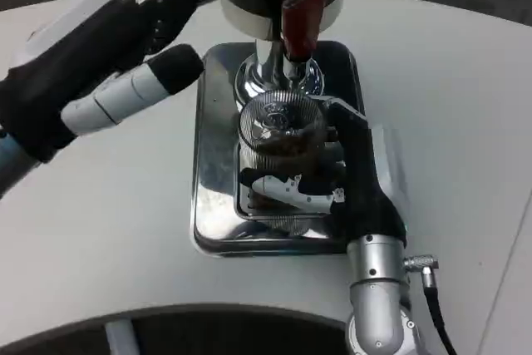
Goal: Grasp the cup under the faucet to collect the drink, then remove the cup.
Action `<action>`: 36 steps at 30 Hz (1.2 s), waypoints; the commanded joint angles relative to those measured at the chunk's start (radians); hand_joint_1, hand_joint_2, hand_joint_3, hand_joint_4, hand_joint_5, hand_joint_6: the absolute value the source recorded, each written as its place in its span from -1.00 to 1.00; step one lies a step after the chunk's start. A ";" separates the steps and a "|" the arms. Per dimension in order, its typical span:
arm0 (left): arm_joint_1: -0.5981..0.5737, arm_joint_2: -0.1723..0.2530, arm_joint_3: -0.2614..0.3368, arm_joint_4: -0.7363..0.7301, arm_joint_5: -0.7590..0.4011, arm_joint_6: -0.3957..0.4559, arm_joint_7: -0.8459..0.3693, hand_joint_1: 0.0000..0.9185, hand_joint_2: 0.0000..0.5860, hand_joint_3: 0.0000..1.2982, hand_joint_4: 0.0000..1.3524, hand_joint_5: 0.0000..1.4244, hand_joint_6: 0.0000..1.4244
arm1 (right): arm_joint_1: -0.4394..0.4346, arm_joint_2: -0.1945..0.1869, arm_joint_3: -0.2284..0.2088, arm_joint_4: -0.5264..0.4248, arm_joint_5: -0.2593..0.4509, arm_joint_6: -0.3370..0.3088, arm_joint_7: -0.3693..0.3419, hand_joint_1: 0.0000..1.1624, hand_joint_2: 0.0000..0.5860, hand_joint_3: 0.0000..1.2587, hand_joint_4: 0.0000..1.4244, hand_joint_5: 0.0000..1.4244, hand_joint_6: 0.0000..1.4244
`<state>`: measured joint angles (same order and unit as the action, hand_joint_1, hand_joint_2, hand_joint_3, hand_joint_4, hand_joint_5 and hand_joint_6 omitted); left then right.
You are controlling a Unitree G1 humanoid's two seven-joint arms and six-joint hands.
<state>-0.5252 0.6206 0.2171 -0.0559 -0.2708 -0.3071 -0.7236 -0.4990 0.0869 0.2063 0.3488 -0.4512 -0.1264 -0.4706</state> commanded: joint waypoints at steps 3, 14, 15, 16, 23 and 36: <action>0.121 0.029 0.052 -0.078 0.004 0.003 0.021 -1.00 -0.58 -1.00 -1.00 -1.00 -1.00 | 0.023 0.010 0.003 -0.036 -0.005 0.002 -0.008 0.91 -0.58 0.00 0.18 0.32 0.75; 0.257 0.041 0.122 -0.142 0.041 -0.028 0.079 -1.00 -0.58 -1.00 -1.00 -1.00 -1.00 | 0.052 0.008 0.017 -0.109 -0.033 0.009 -0.003 0.94 -0.61 0.03 0.21 0.33 0.82; 0.271 0.053 0.126 -0.138 0.057 -0.038 0.076 -1.00 -0.58 -1.00 -1.00 -1.00 -1.00 | 0.056 0.005 0.023 -0.123 -0.042 0.010 -0.001 0.94 -0.61 0.03 0.22 0.33 0.82; 0.284 0.063 0.130 -0.135 0.071 -0.046 0.073 -1.00 -0.58 -1.00 -1.00 -1.00 -1.00 | 0.060 0.003 0.026 -0.134 -0.048 0.012 0.001 0.94 -0.61 0.03 0.22 0.33 0.82; 0.377 0.086 0.132 -0.146 0.132 -0.089 0.077 -1.00 -0.54 -1.00 -1.00 -1.00 -1.00 | 0.083 -0.009 0.039 -0.190 -0.066 0.034 0.039 0.94 -0.61 0.01 0.22 0.32 0.83; 0.527 0.087 0.100 -0.223 0.286 -0.139 0.109 -1.00 -0.55 -1.00 -1.00 -1.00 -1.00 | 0.206 -0.048 0.065 -0.371 -0.078 0.071 0.152 0.96 -0.63 0.00 0.25 0.32 0.85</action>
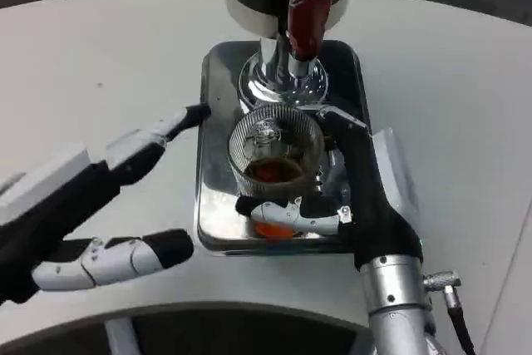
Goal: Grasp the cup under the faucet to collect the drink, then remove the cup.
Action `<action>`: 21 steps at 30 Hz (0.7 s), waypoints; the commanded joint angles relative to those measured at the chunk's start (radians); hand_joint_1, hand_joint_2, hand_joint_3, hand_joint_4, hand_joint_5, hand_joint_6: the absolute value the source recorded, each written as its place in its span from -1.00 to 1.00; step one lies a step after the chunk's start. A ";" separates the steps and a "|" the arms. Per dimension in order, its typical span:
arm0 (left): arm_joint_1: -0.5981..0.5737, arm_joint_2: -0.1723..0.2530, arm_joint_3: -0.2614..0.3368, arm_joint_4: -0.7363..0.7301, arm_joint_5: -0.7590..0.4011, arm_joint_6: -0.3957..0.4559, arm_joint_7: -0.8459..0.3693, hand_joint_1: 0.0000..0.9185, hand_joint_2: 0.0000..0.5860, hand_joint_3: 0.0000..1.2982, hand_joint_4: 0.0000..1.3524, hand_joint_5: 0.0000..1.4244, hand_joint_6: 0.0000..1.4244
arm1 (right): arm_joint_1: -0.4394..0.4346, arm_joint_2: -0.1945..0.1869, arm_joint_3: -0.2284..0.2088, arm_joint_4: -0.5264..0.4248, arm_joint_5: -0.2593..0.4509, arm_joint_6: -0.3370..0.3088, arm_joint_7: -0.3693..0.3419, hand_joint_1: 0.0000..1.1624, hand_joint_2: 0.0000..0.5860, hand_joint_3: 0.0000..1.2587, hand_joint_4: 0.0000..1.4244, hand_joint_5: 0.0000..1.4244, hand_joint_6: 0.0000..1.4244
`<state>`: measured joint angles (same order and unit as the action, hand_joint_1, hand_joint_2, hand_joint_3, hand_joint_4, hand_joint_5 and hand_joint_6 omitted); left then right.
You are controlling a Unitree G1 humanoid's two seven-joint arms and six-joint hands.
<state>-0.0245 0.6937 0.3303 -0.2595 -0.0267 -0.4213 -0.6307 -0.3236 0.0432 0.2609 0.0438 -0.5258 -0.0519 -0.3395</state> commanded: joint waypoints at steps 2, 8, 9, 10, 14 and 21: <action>0.028 0.022 -0.023 -0.023 0.078 -0.042 0.018 -1.00 -0.55 -1.00 -1.00 -1.00 -1.00 | 0.059 -0.015 0.011 -0.107 0.000 -0.004 0.044 0.96 -0.64 0.00 0.25 0.32 0.85; 0.035 0.035 -0.032 -0.034 0.154 -0.080 0.041 -1.00 -0.56 -1.00 -1.00 -1.00 -1.00 | 0.131 -0.048 0.008 -0.232 0.005 0.002 0.119 0.98 -0.62 0.01 0.26 0.32 0.87; 0.044 0.032 -0.028 -0.040 0.172 -0.088 0.050 -1.00 -0.57 -1.00 -1.00 -1.00 -1.00 | 0.141 -0.054 0.008 -0.251 0.002 0.003 0.129 0.98 -0.62 0.01 0.26 0.32 0.87; 0.050 0.030 -0.026 -0.044 0.184 -0.094 0.060 -1.00 -0.57 -1.00 -1.00 -1.00 -1.00 | 0.152 -0.058 0.006 -0.271 0.005 0.006 0.140 0.98 -0.61 0.01 0.26 0.32 0.87; 0.093 0.022 -0.009 -0.071 0.218 -0.100 0.096 -1.00 -0.58 -1.00 -1.00 -1.00 -1.00 | 0.195 -0.062 -0.014 -0.335 0.036 0.029 0.186 0.98 -0.61 0.01 0.26 0.32 0.87; 0.176 0.006 0.027 -0.118 0.270 -0.108 0.157 -1.00 -0.59 -1.00 -1.00 -1.00 -1.00 | 0.241 -0.070 -0.022 -0.437 0.052 0.050 0.249 0.98 -0.61 0.02 0.26 0.32 0.85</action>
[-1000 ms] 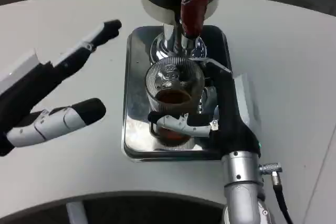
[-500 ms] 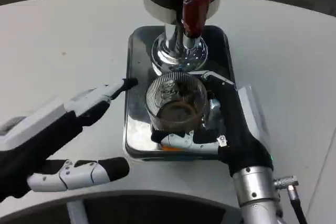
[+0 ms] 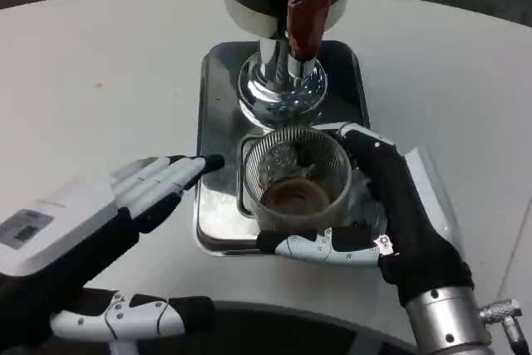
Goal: Grasp the cup under the faucet to collect the drink, then remove the cup.
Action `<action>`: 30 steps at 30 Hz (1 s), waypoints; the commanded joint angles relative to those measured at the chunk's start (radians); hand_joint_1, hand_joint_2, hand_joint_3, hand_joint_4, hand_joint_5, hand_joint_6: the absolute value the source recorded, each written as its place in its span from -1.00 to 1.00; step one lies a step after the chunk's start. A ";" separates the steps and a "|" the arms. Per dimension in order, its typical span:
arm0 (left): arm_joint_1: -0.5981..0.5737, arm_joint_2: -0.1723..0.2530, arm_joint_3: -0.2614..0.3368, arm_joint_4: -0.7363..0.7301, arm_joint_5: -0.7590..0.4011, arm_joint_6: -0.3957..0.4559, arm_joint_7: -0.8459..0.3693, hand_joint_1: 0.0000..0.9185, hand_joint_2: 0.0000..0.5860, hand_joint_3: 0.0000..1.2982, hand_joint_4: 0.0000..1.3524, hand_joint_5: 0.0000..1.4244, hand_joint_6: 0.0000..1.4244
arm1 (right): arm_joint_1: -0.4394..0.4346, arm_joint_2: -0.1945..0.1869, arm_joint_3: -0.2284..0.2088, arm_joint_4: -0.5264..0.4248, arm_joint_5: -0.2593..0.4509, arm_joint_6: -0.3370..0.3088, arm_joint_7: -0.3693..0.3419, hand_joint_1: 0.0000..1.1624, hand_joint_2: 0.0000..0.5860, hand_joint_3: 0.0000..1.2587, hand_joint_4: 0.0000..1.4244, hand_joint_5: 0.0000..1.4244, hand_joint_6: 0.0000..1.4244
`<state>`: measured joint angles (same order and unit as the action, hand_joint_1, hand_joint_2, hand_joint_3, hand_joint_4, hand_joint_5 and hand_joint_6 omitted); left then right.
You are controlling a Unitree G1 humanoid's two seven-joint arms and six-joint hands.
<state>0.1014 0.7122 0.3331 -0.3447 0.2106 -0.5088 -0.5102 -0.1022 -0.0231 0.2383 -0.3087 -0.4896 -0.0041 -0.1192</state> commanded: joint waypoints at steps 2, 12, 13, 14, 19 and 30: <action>0.068 -0.014 0.030 -0.043 0.043 -0.025 0.048 -1.00 -0.60 -1.00 -1.00 -1.00 -1.00 | 0.025 -0.003 0.001 -0.113 0.020 0.013 0.046 0.98 -0.61 0.02 0.26 0.32 0.85; 0.174 -0.044 0.066 -0.146 0.179 0.045 0.072 -1.00 -0.70 -1.00 -1.00 -1.00 -1.00 | 0.090 -0.006 0.018 -0.264 0.040 0.065 0.136 0.98 -0.61 0.02 0.26 0.32 0.85; 0.178 -0.050 0.064 -0.158 0.194 0.060 0.074 -1.00 -0.70 -1.00 -1.00 -1.00 -1.00 | 0.101 -0.006 0.022 -0.280 0.040 0.070 0.144 0.98 -0.61 0.02 0.26 0.32 0.85; 0.181 -0.057 0.062 -0.171 0.210 0.075 0.077 -1.00 -0.70 -1.00 -1.00 -1.00 -1.00 | 0.113 -0.007 0.027 -0.296 0.040 0.075 0.154 0.98 -0.61 0.02 0.26 0.32 0.85; 0.196 -0.102 0.050 -0.220 0.272 0.112 0.106 -1.00 -0.72 -1.00 -1.00 -1.00 -1.00 | 0.171 -0.014 0.052 -0.370 0.041 0.096 0.192 0.98 -0.61 0.02 0.26 0.32 0.84; 0.206 -0.186 -0.031 -0.297 0.404 0.198 0.142 -1.00 -0.81 -1.00 -1.00 -1.00 -1.00 | 0.271 -0.066 0.111 -0.458 0.021 0.064 0.220 0.98 -0.61 0.02 0.26 0.32 0.84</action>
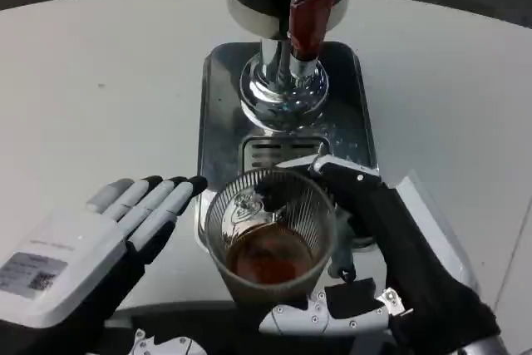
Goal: Grasp the cup under the faucet to collect the drink, then remove the cup.
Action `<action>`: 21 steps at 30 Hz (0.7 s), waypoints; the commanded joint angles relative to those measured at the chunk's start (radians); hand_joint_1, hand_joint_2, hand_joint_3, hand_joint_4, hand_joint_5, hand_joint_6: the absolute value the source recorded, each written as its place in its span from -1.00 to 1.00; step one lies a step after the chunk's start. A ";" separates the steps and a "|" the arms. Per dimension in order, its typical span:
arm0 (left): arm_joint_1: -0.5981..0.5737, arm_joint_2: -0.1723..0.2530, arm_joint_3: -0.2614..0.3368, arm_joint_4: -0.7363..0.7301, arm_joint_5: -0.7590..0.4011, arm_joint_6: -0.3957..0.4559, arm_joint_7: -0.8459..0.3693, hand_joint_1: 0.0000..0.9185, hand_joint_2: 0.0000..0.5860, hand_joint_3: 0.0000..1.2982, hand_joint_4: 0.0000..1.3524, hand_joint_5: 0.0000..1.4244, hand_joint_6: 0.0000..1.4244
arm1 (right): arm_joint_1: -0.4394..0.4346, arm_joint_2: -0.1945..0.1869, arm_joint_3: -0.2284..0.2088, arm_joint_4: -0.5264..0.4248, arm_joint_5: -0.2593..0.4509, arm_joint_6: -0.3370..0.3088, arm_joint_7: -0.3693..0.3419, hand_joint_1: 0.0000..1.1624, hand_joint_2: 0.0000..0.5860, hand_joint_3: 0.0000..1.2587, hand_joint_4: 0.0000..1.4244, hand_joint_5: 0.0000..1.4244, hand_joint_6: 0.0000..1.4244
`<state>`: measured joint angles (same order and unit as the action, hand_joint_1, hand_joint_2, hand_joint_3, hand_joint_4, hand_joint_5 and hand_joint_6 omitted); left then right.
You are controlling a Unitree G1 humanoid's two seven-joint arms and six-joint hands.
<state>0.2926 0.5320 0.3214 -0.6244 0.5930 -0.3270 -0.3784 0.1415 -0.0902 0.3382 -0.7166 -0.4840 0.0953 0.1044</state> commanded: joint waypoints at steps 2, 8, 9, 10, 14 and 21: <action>0.020 -0.002 -0.027 -0.020 0.026 0.015 0.009 -1.00 -0.82 -1.00 -1.00 -1.00 -1.00 | 0.036 0.002 0.012 -0.063 0.015 -0.038 -0.006 0.98 -0.61 0.02 0.26 0.32 0.84; 0.023 0.000 -0.070 -0.042 0.045 0.036 -0.011 -1.00 -0.85 -1.00 -1.00 -1.00 -1.00 | 0.068 0.003 0.011 -0.094 0.019 -0.046 -0.013 0.97 -0.61 0.03 0.26 0.32 0.84; 0.023 -0.002 -0.075 -0.046 0.049 0.038 -0.008 -1.00 -0.85 -1.00 -1.00 -1.00 -1.00 | 0.073 0.002 0.010 -0.097 0.019 -0.047 -0.012 0.97 -0.61 0.04 0.27 0.32 0.84; 0.024 -0.002 -0.078 -0.048 0.051 0.041 -0.005 -1.00 -0.86 -1.00 -1.00 -1.00 -1.00 | 0.079 0.001 0.008 -0.098 0.021 -0.048 -0.012 0.96 -0.61 0.04 0.28 0.32 0.84; 0.019 -0.005 -0.089 -0.047 0.070 0.062 -0.002 -1.00 -0.86 -1.00 -1.00 -1.00 -1.00 | 0.105 0.007 0.003 -0.099 0.033 -0.067 -0.027 0.96 -0.61 0.04 0.28 0.32 0.84; 0.010 -0.013 -0.092 -0.051 0.080 0.076 0.026 -1.00 -0.87 -1.00 -1.00 -1.00 -1.00 | 0.122 0.008 0.002 -0.102 0.032 -0.084 -0.042 0.96 -0.61 0.04 0.28 0.34 0.84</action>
<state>0.2979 0.5278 0.2335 -0.6615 0.6523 -0.2599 -0.3669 0.2566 -0.0894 0.3376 -0.7888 -0.4676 0.0646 0.0845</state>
